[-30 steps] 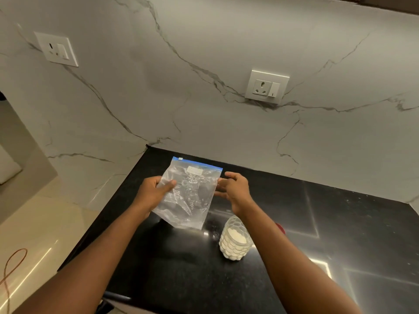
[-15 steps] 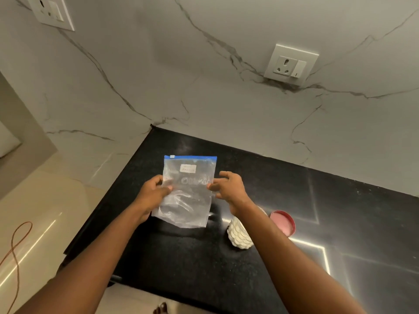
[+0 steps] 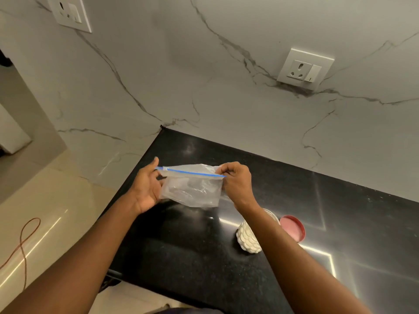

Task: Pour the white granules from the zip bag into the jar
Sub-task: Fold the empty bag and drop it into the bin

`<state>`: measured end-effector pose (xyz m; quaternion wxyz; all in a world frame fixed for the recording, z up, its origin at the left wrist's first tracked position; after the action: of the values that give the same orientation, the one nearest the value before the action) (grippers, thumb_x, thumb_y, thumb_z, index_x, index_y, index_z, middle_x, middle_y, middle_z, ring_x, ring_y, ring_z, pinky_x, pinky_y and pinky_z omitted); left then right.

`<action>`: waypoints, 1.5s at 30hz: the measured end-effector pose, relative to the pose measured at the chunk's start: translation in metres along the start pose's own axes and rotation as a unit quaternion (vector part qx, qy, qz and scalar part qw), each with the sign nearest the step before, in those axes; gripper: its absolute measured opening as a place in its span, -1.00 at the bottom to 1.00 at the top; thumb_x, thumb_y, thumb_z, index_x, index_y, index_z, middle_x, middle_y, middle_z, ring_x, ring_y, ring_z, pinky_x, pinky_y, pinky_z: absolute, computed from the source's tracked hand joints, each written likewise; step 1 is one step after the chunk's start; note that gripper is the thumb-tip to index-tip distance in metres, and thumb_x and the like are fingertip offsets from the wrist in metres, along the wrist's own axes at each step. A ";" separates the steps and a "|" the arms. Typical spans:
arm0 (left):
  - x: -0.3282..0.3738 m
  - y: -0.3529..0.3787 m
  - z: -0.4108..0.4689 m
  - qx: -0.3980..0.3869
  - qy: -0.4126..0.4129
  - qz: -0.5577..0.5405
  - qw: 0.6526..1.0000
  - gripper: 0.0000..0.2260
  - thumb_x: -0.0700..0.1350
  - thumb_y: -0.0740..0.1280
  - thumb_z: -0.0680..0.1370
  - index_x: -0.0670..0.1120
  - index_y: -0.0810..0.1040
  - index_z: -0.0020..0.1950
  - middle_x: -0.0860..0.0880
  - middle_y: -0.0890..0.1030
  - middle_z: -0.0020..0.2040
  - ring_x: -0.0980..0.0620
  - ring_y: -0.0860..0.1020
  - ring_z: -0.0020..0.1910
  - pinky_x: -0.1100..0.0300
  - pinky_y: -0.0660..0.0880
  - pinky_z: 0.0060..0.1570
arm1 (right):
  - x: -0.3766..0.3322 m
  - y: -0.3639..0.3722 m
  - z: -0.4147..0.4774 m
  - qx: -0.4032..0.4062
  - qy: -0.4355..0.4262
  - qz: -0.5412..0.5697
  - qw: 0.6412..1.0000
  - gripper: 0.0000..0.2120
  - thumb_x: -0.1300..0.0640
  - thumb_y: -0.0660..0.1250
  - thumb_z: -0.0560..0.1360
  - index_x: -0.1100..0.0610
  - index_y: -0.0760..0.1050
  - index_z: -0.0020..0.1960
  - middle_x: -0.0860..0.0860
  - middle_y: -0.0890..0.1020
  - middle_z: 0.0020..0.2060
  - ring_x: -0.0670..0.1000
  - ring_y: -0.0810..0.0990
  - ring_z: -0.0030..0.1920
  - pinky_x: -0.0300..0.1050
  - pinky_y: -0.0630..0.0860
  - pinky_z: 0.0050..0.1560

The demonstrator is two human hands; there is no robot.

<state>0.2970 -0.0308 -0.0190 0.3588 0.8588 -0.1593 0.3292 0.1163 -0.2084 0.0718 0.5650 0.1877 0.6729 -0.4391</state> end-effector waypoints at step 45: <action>-0.017 0.019 -0.078 0.048 0.169 0.091 0.980 -0.70 -0.18 0.33 0.62 -0.05 0.63 0.34 -0.14 0.71 0.17 -0.10 0.72 0.12 0.13 0.69 -0.06 | -0.040 0.114 -0.103 -0.151 -0.140 -0.193 0.959 -0.41 -0.12 0.17 0.55 -0.03 0.30 0.56 -0.03 0.37 0.35 -0.10 0.48 0.21 -0.28 0.51 0.18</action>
<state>0.2397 0.0125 0.0200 0.3073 0.7892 -0.1578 0.5078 0.1522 -0.0543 0.0631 0.5800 -0.0964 0.6687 -0.4551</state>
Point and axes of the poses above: each hand's wrist, its own z-axis towards the middle knuckle, its own y-axis out of the palm, x = y × z, the point moved 7 cm from there along z, towards the middle knuckle
